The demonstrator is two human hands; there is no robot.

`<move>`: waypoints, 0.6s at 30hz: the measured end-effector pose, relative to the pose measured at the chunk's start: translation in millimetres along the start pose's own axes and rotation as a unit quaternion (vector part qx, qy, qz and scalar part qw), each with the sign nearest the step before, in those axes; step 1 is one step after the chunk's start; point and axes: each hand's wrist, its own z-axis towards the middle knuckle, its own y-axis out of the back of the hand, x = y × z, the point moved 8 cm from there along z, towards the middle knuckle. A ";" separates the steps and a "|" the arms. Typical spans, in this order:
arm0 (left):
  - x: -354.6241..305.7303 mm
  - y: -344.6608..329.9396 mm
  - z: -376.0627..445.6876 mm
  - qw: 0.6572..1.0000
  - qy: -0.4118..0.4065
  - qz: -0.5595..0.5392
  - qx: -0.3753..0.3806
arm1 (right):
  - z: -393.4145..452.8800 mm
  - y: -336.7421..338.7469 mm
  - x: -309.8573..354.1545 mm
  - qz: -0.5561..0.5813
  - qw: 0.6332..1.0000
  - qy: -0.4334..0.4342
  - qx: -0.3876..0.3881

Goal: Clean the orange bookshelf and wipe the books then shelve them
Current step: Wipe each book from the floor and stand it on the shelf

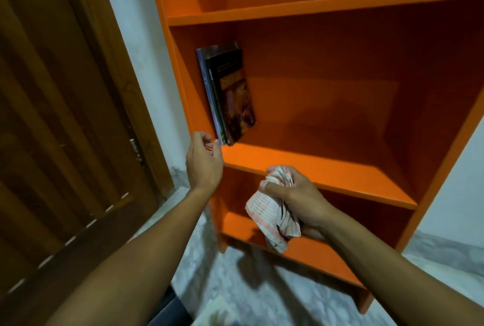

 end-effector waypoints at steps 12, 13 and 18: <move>175.2 29.2 -215.7 0.929 0.235 0.054 0.280 | -65.1 31.4 -116.2 -0.055 0.992 -0.090 -0.074; 191.5 28.8 -236.2 0.913 0.263 0.069 0.305 | -70.0 34.9 -126.2 -0.052 0.991 -0.096 -0.079; 251.6 35.5 -325.6 0.829 0.348 0.144 0.413 | -84.6 43.9 -169.5 -0.054 0.988 -0.121 -0.077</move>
